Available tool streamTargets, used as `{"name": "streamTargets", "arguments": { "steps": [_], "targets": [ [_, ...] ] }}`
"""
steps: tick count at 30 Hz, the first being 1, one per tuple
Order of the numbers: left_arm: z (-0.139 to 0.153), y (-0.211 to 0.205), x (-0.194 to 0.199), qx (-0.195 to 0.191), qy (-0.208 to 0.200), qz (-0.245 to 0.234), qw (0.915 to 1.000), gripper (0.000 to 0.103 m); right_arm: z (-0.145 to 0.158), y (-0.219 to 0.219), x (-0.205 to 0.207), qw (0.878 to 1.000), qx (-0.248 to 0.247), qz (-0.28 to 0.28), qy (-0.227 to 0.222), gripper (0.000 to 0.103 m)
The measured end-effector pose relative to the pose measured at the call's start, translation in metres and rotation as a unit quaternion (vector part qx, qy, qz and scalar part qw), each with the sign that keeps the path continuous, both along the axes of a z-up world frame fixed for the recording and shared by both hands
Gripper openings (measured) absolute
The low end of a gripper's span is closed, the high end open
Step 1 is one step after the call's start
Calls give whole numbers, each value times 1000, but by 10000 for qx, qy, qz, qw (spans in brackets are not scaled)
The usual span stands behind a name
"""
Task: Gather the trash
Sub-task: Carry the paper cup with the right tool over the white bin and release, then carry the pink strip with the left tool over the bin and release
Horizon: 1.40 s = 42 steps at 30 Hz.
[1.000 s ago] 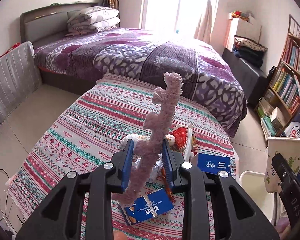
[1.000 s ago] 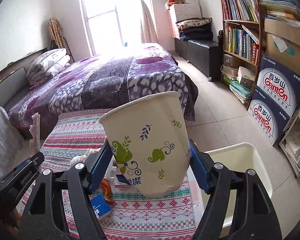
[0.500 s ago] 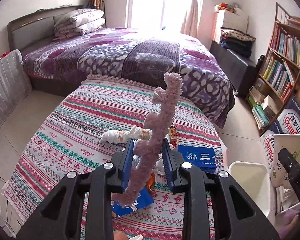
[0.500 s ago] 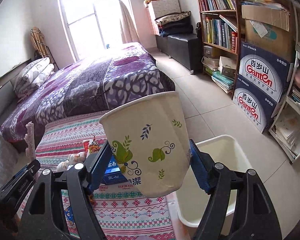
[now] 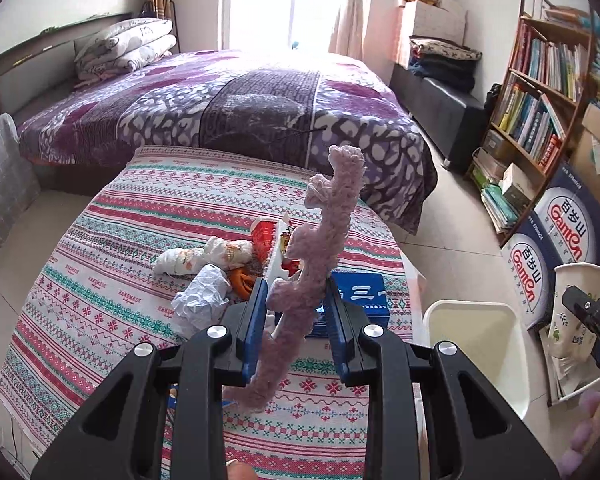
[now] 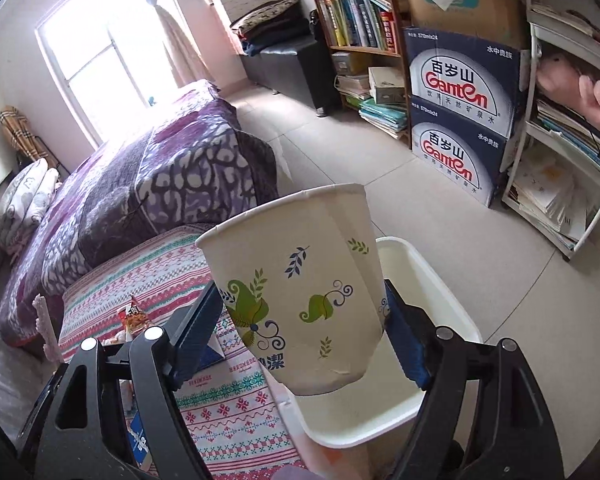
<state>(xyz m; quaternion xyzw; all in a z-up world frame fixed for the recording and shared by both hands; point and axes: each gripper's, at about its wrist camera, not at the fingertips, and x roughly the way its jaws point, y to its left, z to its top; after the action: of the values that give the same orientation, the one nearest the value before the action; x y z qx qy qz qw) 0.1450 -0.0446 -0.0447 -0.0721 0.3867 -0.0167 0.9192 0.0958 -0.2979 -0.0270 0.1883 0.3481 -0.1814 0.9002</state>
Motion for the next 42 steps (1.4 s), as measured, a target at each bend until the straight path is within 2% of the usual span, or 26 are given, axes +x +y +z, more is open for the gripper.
{"name": "streamTargets", "arguments": {
  "steps": [1,3,6,27,39,40,42],
  "targets": [
    [0,-4,0,-17,11,-39,10000,29,0,-5,-1,10000,4,-62,-1,84],
    [0,-11,0,-50,25,-111,9999,29,2,-14,-6,9998,16,-199,-70,90],
    [0,-22,-1,-118,74,-233,9996,29,5,-24,-10,9996,15,-268,-92,92],
    [4,-118,-11,-422,299,-1113,9924,30,15,-87,-33,9954,177,-943,-74,93],
    [2,-177,-14,-749,433,-1779,9802,31,19,-130,-54,9878,416,-1490,-198,93],
    [3,-180,-14,-807,450,-1848,9784,33,20,-131,-55,9874,413,-1511,-206,93],
    [4,-184,-14,-903,447,-1952,9756,49,21,-134,-57,9867,404,-1558,-237,93]
  ]
}}
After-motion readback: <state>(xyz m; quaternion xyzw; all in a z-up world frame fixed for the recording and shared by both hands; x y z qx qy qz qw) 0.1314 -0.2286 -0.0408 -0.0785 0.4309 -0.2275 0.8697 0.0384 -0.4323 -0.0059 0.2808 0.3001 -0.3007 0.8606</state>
